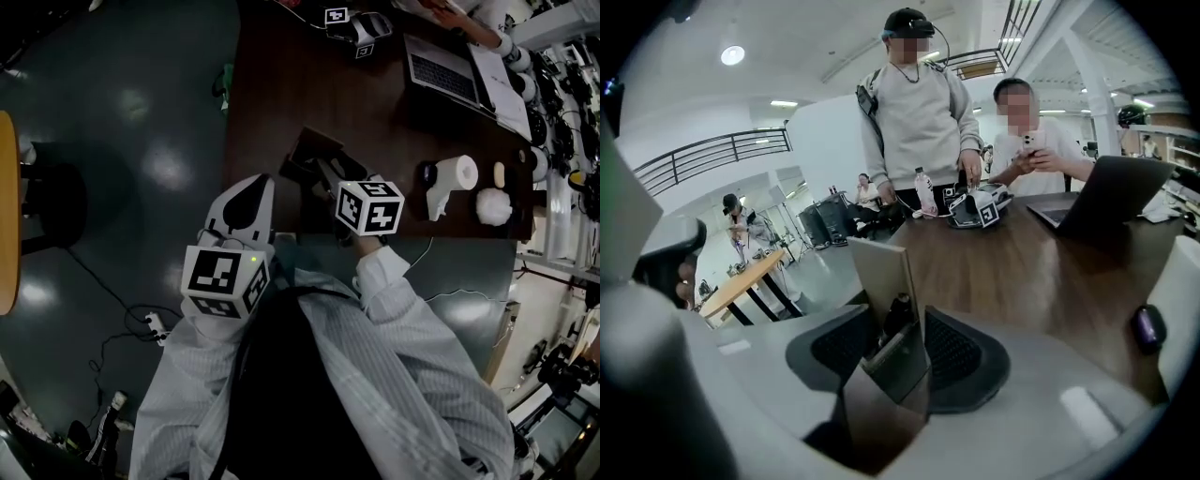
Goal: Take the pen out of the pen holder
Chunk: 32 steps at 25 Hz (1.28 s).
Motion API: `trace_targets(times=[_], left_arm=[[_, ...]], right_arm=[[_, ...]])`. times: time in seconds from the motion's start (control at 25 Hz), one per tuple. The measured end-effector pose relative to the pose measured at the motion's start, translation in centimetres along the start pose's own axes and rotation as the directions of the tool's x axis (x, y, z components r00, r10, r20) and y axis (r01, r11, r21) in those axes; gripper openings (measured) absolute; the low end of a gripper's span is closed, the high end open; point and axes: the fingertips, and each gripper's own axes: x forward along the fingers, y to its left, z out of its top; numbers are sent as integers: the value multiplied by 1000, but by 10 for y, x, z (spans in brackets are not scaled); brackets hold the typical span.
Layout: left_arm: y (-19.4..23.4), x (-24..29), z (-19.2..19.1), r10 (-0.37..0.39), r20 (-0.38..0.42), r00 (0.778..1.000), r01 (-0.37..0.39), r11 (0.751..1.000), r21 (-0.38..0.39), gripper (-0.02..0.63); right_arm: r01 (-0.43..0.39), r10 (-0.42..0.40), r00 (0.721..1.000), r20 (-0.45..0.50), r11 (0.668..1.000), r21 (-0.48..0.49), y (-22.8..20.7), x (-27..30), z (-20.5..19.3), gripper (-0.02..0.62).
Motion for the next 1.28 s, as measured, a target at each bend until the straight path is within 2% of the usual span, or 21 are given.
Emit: trace_targets(times=[0.16, 0.2, 0.44, 0.68, 0.84, 1.04, 1.28], left_arm=[[4, 0, 1, 4, -3, 1000, -4, 1000, -6, 5], [6, 0, 1, 5, -3, 1000, -5, 1000, -7, 5], [9, -1, -1, 5, 1, 1000, -5, 1000, -11, 5], [7, -3, -1, -3, 1, 1000, 3, 1000, -8, 5], [5, -3, 0, -12, 3, 1000, 12, 1000, -4, 5], [2, -4, 1, -19, 9, 1000, 19, 1000, 0, 5], [7, -13, 8, 1, 33, 999, -2, 1000, 5, 5]], right_arm=[[48, -48, 999, -9, 999, -8, -5, 5, -2, 147], [59, -59, 998, -8, 998, -13, -6, 5, -2, 122], [93, -93, 996, -5, 995, -29, -6, 0, -5, 120], [112, -111, 994, 20, 993, -42, -5, -9, 0, 100], [126, -123, 990, 69, 991, -42, -4, -18, 7, 63], [97, -91, 987, 133, 995, -37, 0, -34, 21, 60], [2, 17, 978, 210, 996, -89, 35, -68, 47, 58]])
